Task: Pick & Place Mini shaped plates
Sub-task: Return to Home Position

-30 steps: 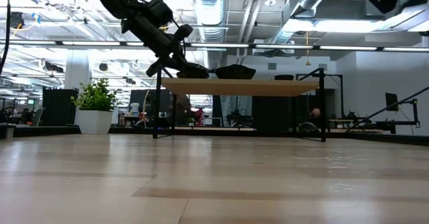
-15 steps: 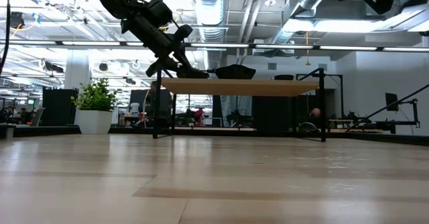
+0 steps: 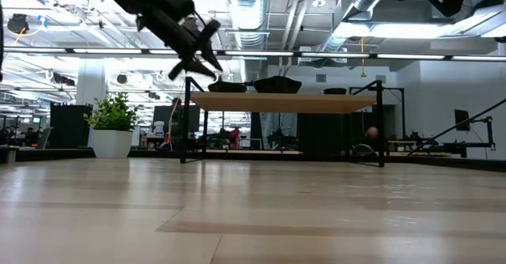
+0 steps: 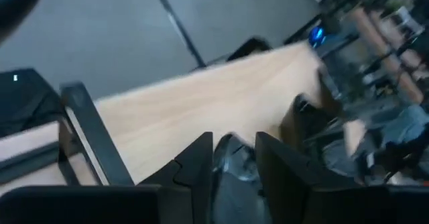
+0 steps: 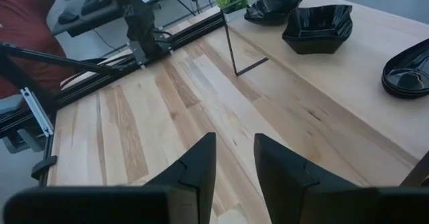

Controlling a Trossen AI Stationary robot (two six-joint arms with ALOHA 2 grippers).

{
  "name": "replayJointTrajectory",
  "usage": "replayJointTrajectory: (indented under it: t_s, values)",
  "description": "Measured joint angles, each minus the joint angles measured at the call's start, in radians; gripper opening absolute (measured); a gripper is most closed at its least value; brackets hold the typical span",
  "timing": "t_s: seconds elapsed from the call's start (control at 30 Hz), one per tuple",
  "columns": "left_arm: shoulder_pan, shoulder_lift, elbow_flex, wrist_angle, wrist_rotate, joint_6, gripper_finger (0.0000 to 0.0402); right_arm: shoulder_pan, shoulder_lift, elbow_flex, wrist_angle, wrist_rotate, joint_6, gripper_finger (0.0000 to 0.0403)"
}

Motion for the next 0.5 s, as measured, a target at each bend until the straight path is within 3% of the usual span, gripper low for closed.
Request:
replayJointTrajectory:
  t_s: [0.2,0.37,0.5]
  values:
    - [-0.042,-0.163,-0.009,-0.033,0.013,-0.011,0.0113,0.0,0.0,0.0,-0.018,0.0,-0.032,0.0098]
    - [-0.148,-0.335,-0.093,-0.039,0.018,0.15,0.0111,0.0,-0.018,0.0,-0.07,0.0,-0.123,0.0098]
    - [-0.232,-0.481,-0.187,-0.038,0.018,0.222,0.0112,-0.001,-0.074,0.0,-0.092,0.007,-0.039,0.0098]
